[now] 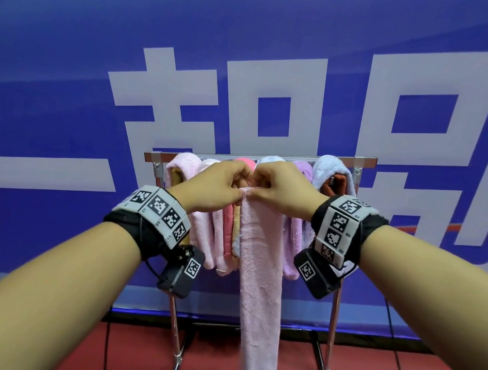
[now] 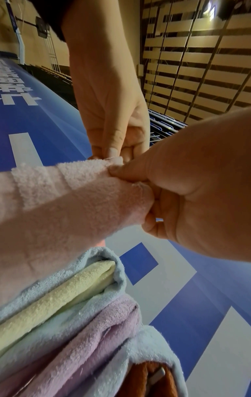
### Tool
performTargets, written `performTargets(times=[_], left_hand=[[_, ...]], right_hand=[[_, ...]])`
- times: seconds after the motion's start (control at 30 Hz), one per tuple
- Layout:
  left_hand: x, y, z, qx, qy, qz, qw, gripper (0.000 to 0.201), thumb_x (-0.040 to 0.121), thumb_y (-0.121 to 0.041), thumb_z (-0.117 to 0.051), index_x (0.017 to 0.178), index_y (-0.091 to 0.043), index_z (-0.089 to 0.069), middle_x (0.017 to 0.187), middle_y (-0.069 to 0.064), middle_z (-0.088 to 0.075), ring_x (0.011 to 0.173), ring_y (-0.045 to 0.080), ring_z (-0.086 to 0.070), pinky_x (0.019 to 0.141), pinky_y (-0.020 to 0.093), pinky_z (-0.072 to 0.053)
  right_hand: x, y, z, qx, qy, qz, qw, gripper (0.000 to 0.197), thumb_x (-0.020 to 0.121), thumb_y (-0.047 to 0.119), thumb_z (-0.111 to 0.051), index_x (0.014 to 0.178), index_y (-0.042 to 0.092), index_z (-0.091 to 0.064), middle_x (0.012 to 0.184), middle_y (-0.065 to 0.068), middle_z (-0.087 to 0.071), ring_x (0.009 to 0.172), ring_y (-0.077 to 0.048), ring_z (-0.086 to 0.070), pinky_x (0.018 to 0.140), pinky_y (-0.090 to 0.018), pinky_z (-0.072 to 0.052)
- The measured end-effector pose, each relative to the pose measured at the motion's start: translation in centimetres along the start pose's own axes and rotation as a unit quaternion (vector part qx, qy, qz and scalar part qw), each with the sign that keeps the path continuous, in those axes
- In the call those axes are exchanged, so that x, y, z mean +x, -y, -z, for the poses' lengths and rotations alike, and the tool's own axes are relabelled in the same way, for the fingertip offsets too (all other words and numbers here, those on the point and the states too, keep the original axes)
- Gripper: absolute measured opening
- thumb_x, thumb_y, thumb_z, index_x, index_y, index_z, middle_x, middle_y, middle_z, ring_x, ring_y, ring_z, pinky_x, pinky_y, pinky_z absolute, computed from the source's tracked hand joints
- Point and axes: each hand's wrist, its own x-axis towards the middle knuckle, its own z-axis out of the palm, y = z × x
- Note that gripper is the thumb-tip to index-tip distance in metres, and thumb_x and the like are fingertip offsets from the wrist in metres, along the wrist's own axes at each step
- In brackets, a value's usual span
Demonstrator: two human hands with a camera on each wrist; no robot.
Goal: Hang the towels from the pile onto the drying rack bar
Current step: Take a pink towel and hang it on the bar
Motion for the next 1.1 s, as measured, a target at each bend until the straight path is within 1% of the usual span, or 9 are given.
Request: performTargets(times=[0.2, 0.4, 0.5, 0.6, 0.7, 0.8, 0.87, 0.97, 1.1], left_hand=[[0.1, 0.3, -0.1, 0.037, -0.009, -0.010, 0.999, 0.031, 0.079, -0.006, -0.073, 0.106, -0.017, -0.061, 0.088, 0.000, -0.066, 0.072, 0.007, -0.058, 0.075, 0.032, -0.054], [0.5, 0.5, -0.1, 0.082, -0.074, 0.015, 0.994, 0.022, 0.080, -0.002, -0.069, 0.097, -0.014, -0.063, 0.081, -0.002, -0.066, 0.072, 0.012, -0.061, 0.076, 0.035, -0.054], [0.5, 0.7, -0.1, 0.088, -0.087, 0.032, 0.992, 0.024, 0.078, 0.001, -0.067, 0.095, -0.015, -0.064, 0.081, -0.002, -0.066, 0.072, 0.013, -0.060, 0.076, 0.034, -0.053], [0.6, 0.5, -0.1, 0.100, -0.099, 0.028, 0.990, 0.022, 0.078, 0.000, -0.067, 0.094, -0.016, -0.064, 0.080, -0.005, -0.064, 0.072, 0.013, -0.058, 0.073, 0.030, -0.051], [0.7, 0.0, -0.3, 0.124, -0.110, 0.016, 0.986, 0.021, 0.077, -0.001, -0.064, 0.090, -0.017, -0.063, 0.078, -0.009, -0.062, 0.072, 0.012, -0.056, 0.068, 0.026, -0.046], [0.5, -0.1, -0.3, 0.131, -0.108, 0.012, 0.985, 0.021, 0.078, -0.001, -0.064, 0.091, -0.017, -0.064, 0.078, -0.009, -0.061, 0.072, 0.009, -0.055, 0.065, 0.022, -0.043], [0.4, 0.1, -0.1, 0.134, -0.108, 0.014, 0.985, 0.021, 0.078, 0.000, -0.064, 0.092, -0.015, -0.064, 0.078, -0.010, -0.059, 0.072, 0.010, -0.055, 0.065, 0.022, -0.042], [0.2, 0.5, 0.3, 0.147, -0.105, 0.018, 0.983, 0.022, 0.078, 0.001, -0.062, 0.093, -0.014, -0.064, 0.080, -0.008, -0.060, 0.079, 0.016, -0.058, 0.070, 0.026, -0.044], [-0.1, 0.9, 0.4, 0.173, -0.102, 0.017, 0.979, 0.022, 0.079, 0.000, -0.059, 0.093, -0.017, -0.064, 0.085, -0.006, -0.063, 0.084, 0.017, -0.059, 0.071, 0.027, -0.043]], right_hand=[[0.1, 0.0, -0.1, 0.016, -0.001, -0.010, 1.000, 0.020, 0.080, 0.027, -0.077, 0.079, 0.011, -0.065, 0.070, 0.002, -0.062, 0.063, -0.008, -0.051, 0.055, -0.020, -0.035], [0.3, -0.3, 0.2, 0.010, 0.053, 0.012, 0.998, 0.017, 0.089, 0.031, -0.070, 0.089, 0.014, -0.063, 0.072, 0.012, -0.056, 0.062, 0.000, -0.049, 0.056, -0.013, -0.036], [0.1, -1.0, 0.7, -0.028, 0.064, 0.012, 0.998, 0.013, 0.080, 0.017, -0.070, 0.093, 0.016, -0.066, 0.078, 0.006, -0.060, 0.069, -0.009, -0.052, 0.058, -0.016, -0.034], [-0.1, -1.3, 0.6, -0.092, 0.053, 0.023, 0.994, 0.018, 0.078, 0.019, -0.071, 0.096, 0.018, -0.070, 0.085, 0.004, -0.060, 0.084, -0.015, -0.049, 0.072, -0.027, -0.039], [-0.2, -2.0, 0.1, -0.132, 0.028, 0.033, 0.990, 0.012, 0.078, 0.031, -0.075, 0.086, 0.023, -0.071, 0.093, 0.008, -0.050, 0.091, -0.017, -0.042, 0.085, -0.042, -0.041], [-0.4, -2.6, 0.3, -0.055, 0.066, 0.016, 0.996, 0.015, 0.079, 0.029, -0.077, 0.082, 0.016, -0.071, 0.114, 0.000, -0.057, 0.108, -0.020, -0.051, 0.098, -0.039, -0.040], [-0.7, -2.9, 0.6, -0.018, 0.091, -0.010, 0.996, 0.020, 0.083, 0.026, -0.075, 0.085, 0.006, -0.071, 0.108, -0.007, -0.066, 0.100, -0.019, -0.058, 0.091, -0.037, -0.045], [-0.9, -2.9, 0.7, 0.070, 0.083, -0.055, 0.993, 0.016, 0.082, 0.021, -0.077, 0.085, 0.006, -0.072, 0.075, -0.007, -0.066, 0.069, -0.012, -0.055, 0.069, -0.031, -0.048], [-0.6, -2.3, 0.2, 0.103, 0.043, -0.057, 0.992, 0.011, 0.078, 0.009, -0.077, 0.087, 0.008, -0.071, 0.070, 0.000, -0.062, 0.065, -0.009, -0.052, 0.062, -0.023, -0.042]])
